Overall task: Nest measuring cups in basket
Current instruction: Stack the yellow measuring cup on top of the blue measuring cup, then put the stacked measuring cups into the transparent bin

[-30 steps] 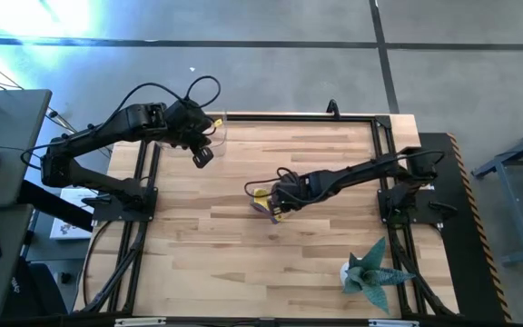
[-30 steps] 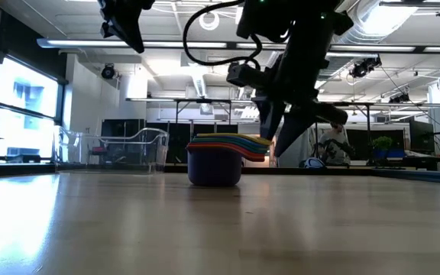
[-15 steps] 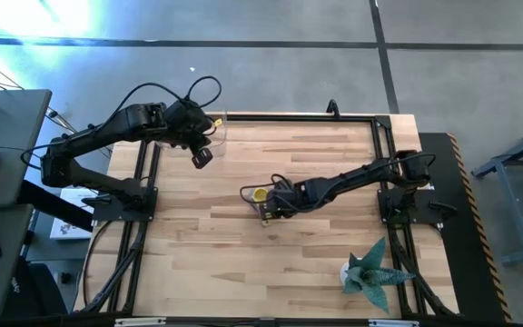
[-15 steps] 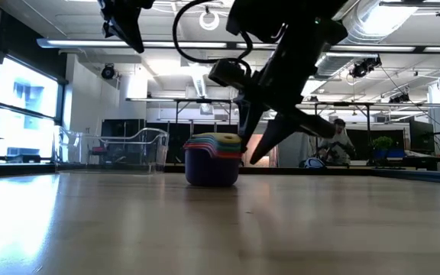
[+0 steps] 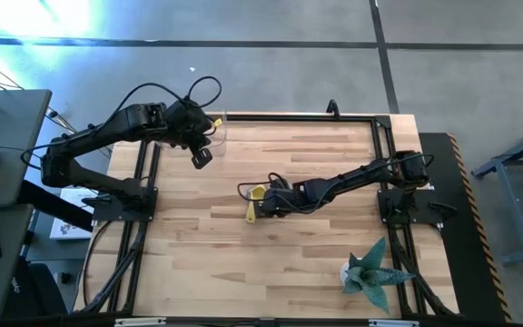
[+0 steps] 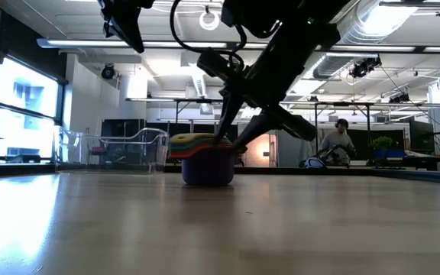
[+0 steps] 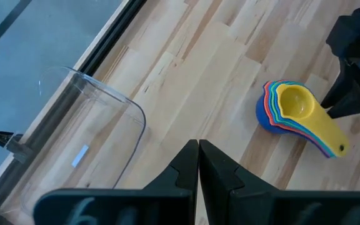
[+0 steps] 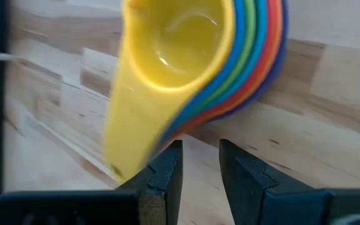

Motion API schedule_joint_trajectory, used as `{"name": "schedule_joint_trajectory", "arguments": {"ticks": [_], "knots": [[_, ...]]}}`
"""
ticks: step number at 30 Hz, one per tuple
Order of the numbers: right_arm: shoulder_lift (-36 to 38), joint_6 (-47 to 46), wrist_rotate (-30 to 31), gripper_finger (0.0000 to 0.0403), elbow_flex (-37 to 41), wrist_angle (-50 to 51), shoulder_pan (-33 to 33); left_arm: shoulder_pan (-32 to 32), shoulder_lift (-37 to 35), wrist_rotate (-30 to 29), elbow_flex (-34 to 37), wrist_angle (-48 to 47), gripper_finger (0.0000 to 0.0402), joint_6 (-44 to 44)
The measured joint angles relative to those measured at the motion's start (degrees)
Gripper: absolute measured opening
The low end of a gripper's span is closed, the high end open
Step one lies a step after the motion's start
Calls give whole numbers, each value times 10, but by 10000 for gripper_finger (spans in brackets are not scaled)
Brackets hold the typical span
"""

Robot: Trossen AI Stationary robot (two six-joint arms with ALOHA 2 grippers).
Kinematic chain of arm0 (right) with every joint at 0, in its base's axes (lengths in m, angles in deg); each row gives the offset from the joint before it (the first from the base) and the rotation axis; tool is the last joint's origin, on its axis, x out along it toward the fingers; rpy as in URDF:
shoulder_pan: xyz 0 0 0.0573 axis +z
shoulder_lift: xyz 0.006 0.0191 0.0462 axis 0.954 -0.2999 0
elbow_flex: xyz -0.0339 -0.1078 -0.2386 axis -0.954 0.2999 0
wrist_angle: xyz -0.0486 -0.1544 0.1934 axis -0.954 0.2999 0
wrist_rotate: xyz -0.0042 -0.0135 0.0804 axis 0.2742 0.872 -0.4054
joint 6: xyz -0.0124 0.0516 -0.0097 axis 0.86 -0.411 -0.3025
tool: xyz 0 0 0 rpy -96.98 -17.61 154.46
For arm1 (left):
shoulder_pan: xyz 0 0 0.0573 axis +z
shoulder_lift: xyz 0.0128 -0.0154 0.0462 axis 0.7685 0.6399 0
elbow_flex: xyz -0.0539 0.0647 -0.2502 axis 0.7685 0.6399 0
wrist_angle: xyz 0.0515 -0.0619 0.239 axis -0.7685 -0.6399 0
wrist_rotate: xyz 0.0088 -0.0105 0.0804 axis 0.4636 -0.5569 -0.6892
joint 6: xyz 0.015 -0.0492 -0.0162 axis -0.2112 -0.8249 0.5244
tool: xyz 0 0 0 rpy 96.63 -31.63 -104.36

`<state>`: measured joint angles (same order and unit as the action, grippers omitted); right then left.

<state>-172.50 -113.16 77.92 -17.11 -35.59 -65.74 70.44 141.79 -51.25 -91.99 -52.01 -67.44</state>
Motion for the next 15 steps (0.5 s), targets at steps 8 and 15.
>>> {"name": "schedule_joint_trajectory", "arguments": {"ticks": [8, 15], "knots": [[17, 38, -5, 96, 0, 21, 0, 0, 0, 0, 0, 0, 3, 15], [87, 240, 12, 96, 1, 23, -11, 0, 0, 1, 0, -1, 3, -8]]}}
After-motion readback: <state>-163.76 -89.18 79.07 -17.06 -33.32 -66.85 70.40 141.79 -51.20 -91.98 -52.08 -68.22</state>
